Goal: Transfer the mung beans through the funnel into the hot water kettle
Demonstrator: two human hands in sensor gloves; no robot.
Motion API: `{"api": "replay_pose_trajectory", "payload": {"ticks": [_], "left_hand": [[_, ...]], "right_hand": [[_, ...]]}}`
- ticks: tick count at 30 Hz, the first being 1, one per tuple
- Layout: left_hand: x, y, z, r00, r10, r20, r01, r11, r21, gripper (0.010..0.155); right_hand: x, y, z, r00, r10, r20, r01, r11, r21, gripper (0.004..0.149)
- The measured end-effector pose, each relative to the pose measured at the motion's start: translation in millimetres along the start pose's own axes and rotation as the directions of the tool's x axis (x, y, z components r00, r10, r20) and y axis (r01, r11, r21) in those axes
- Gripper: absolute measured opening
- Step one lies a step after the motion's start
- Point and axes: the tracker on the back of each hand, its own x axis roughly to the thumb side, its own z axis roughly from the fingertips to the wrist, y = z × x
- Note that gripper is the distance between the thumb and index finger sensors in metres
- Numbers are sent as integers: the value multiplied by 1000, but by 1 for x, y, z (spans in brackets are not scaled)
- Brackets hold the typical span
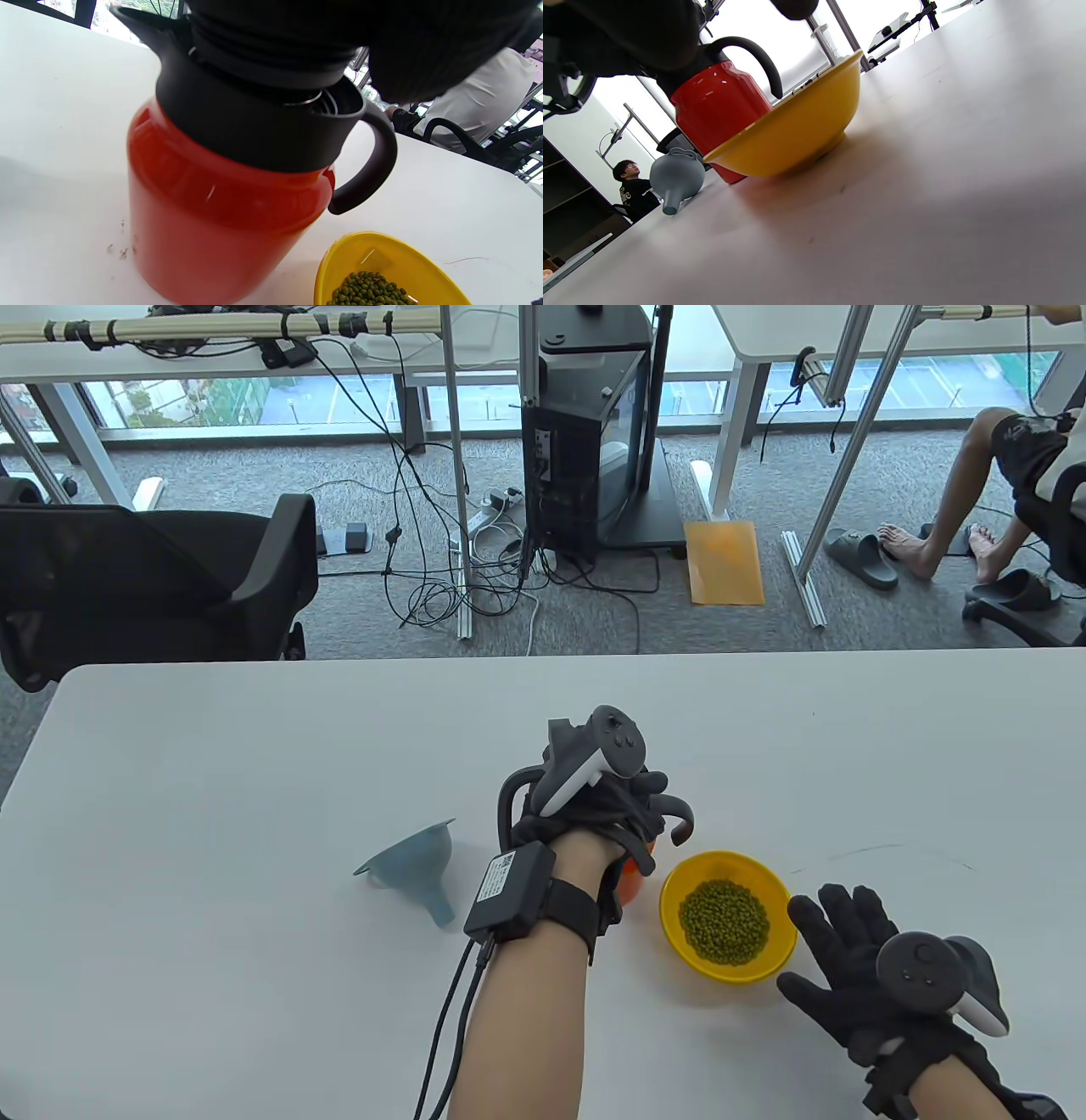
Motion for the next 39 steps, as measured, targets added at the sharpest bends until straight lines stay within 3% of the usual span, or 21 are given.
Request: {"api": "replay_pose_trajectory", "payload": {"ticks": [9,14,19,22,24,27,32,35,39], "left_hand": [[-49,25,36,956,276,96,-284,954,92,96],[-83,22,56,866,471,169,-491,865,102,92],[-128,14,73,739,649,182,-673,723,155,88],[-158,3,80,644,745,176,-765,626,151,85],[-180,-9,85,548,817,178,-836,526,157,83],[-207,-26,91,475,865,164,-874,442,201,80],[-247,-51,101,398,911,110,-889,354,289,80],[-265,-64,104,401,913,75,-873,356,333,78],[-286,-85,105,347,937,39,-875,309,371,75]], "right_hand": [[0,-1,1,1000,-5,1,5,1000,-8,91],[-1,-2,1,1000,-12,3,12,1000,-19,91],[-1,-3,2,1000,-17,10,17,1000,-25,91],[-2,-4,3,1000,-22,13,22,999,-33,91],[-2,-4,3,1000,-24,14,24,999,-33,91],[-2,-3,3,1000,-21,18,21,999,-24,91],[-2,-3,3,1000,-18,19,19,1000,-22,91],[-2,-3,3,1000,-21,17,22,999,-26,90],[-3,-3,4,1000,-17,11,17,999,-26,90]]}}
